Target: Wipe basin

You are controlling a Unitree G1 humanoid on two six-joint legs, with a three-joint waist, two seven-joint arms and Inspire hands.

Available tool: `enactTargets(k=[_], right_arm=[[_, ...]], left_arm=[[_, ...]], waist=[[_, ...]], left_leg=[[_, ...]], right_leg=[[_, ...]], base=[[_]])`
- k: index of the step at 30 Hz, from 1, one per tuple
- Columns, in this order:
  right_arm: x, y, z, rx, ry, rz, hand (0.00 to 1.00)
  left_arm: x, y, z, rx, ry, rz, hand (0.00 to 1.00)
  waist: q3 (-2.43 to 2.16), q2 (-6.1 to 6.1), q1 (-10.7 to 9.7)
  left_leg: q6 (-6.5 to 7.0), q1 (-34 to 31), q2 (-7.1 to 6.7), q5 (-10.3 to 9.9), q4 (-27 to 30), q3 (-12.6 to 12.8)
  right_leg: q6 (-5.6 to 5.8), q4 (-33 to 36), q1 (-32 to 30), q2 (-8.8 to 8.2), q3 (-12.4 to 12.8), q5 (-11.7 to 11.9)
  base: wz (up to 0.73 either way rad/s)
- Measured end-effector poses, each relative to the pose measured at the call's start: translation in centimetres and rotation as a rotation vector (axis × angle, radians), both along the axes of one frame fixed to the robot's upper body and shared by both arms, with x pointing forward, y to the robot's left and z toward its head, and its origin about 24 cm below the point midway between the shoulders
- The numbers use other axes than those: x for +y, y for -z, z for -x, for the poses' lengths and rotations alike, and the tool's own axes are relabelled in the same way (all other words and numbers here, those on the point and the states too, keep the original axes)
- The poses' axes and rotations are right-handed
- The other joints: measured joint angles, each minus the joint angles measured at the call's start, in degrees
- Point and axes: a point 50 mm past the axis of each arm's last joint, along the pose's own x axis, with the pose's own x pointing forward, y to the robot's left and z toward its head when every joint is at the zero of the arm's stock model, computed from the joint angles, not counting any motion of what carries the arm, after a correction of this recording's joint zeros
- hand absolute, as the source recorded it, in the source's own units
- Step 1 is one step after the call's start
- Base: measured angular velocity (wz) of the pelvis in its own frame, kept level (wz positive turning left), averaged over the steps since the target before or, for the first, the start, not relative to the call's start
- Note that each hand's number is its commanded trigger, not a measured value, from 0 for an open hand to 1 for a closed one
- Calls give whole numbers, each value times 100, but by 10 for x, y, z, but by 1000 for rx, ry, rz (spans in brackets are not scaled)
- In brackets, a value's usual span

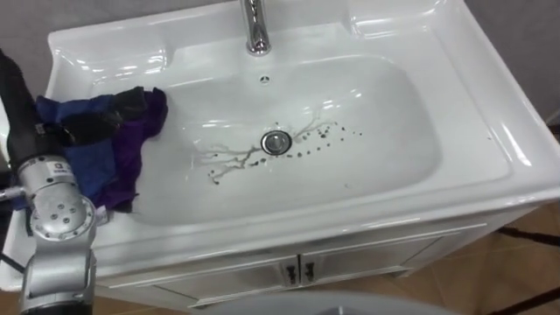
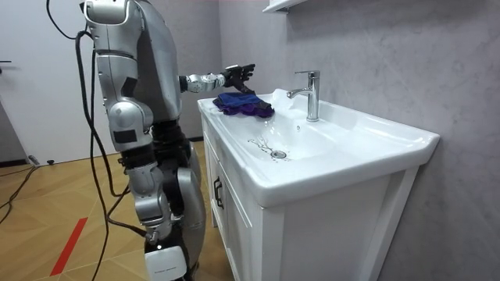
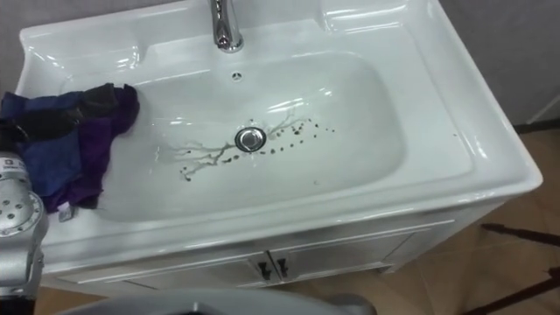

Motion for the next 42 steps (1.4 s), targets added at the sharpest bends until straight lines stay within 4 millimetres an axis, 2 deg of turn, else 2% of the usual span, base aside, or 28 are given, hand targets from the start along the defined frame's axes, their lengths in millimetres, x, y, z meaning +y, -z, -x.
enactTargets(k=[3,8,13,19,23,31,33,37,42], right_arm=[[0,0,-5,-9,-32,-5,0],[2,0,-10,-15,-61,-13,0],[3,0,-14,-19,-74,-17,0],[5,1,-12,-11,-92,-22,0],[6,2,-11,-1,-109,-25,0],[7,2,-9,16,-135,-19,0],[7,2,-9,15,-135,-13,0],[6,2,-9,17,-135,-14,0],[7,2,-9,17,-140,-15,0]], left_arm=[[-7,13,1,63,36,7,0],[-15,21,6,107,73,8,0],[-18,21,5,118,89,-32,0],[-18,20,5,127,95,-67,0],[-17,22,6,156,96,-163,0],[-15,24,7,199,87,-358,0],[-15,25,8,215,80,-391,0],[-13,27,10,238,66,-424,0],[-12,43,15,306,64,-414,0]], waist=[[3,-14,3],[-2,-42,-1],[-7,-53,6],[17,-120,-11],[21,-141,-5],[20,-43,-9],[7,-12,-8],[0,-3,-8],[1,-7,-13]], left_leg=[[0,-25,-4,0,-1,-5],[-1,-68,-5,-1,-1,-4],[-2,-100,-4,0,5,-8],[-2,-94,1,0,2,7],[-2,-111,-2,0,3,-4],[-3,-133,-2,0,0,-6],[-3,-134,-2,0,-1,-2],[-4,-132,-3,0,1,-2],[-4,-83,-4,0,1,3]], right_leg=[[0,4,-23,-4,-9,0],[-3,2,-60,4,-11,1],[-7,7,-101,14,7,3],[-9,4,-96,21,-5,4],[-9,-7,-96,20,-19,5],[-17,-16,-105,27,-16,11],[-17,-16,-109,27,-16,11],[-17,-17,-106,27,-13,11],[-17,-24,-51,23,-29,11]], base=[[0],[0],[-1],[-1],[1],[0],[0],[0],[0]])
